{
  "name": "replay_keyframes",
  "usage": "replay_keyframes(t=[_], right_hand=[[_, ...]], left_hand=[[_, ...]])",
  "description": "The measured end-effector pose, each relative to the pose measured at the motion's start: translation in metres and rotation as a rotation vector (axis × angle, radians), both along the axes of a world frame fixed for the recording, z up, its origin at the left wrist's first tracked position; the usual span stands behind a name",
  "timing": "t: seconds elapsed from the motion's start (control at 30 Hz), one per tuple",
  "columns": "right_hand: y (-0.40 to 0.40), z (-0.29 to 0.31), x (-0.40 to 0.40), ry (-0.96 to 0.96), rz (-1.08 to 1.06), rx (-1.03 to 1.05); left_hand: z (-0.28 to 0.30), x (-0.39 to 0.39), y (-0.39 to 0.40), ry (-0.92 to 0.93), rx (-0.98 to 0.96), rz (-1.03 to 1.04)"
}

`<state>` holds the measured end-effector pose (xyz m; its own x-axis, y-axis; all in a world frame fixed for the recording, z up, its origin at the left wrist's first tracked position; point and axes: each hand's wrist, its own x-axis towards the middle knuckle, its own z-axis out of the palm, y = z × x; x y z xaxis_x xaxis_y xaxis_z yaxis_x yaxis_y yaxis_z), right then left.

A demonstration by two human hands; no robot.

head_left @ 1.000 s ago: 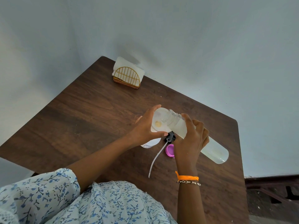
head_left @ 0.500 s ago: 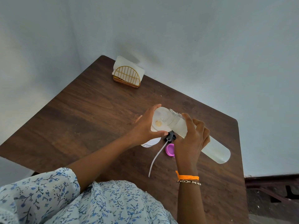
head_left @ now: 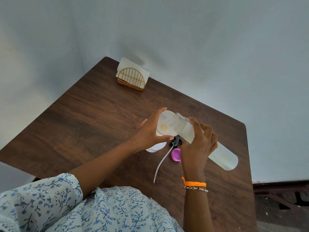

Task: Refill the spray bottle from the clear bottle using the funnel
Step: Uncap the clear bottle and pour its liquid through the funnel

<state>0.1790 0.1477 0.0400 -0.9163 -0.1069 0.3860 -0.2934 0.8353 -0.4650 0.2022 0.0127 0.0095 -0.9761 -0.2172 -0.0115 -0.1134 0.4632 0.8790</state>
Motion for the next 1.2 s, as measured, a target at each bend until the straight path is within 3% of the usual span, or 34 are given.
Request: replay_keyframes(t=[1.2], right_hand=[[0.0008,0.0008,-0.0011,-0.003,-0.006,0.014]], left_hand=[[-0.0004,0.0003,0.0002,0.002,0.001,0.003]])
